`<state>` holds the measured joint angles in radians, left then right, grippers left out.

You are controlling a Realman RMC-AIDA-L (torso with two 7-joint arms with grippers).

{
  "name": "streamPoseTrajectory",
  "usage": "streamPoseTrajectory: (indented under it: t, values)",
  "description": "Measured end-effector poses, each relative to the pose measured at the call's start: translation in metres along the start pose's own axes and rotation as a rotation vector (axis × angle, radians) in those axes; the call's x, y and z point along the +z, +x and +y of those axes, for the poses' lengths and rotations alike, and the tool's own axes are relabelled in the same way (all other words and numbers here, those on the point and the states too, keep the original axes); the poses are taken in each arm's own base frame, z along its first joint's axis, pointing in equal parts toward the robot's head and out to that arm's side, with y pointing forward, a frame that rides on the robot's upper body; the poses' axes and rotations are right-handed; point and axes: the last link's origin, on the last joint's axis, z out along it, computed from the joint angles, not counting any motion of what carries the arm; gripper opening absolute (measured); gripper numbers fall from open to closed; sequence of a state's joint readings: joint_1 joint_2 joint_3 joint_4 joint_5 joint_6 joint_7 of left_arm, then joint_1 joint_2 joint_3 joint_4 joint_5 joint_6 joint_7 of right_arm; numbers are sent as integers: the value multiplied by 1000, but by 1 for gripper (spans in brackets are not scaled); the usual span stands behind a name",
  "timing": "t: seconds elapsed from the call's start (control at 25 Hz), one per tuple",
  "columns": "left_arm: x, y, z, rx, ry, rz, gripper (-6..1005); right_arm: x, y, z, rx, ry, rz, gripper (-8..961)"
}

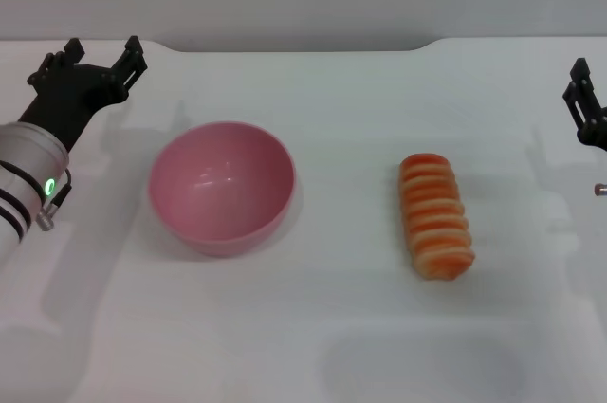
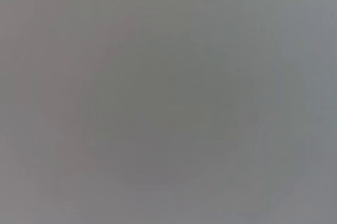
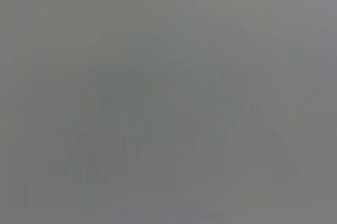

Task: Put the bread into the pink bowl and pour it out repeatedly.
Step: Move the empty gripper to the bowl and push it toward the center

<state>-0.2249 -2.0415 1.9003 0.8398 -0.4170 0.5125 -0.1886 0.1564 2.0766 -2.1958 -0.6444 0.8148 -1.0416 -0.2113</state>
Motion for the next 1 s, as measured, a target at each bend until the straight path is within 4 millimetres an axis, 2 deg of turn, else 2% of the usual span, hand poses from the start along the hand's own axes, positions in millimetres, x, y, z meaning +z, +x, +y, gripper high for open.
streamPoseTrajectory:
  t: [0.12, 0.32, 0.48, 0.68, 1.0]
  values:
    - [-4, 13, 9, 28, -21, -72, 805, 1, 0, -1, 1, 5, 4, 721]
    - [-7, 46, 25, 104, -27, -187, 805, 7, 1, -2, 3, 5, 26, 720]
    - [-12, 65, 41, 223, -28, -317, 804, 13, 1, -2, 4, 2, 35, 719]
    - [-12, 61, 54, 302, -52, -474, 804, 18, 1, -2, 2, -1, 44, 717]
    - [-18, 52, 56, 308, -54, -584, 805, 20, 1, -5, -2, 10, 48, 715]
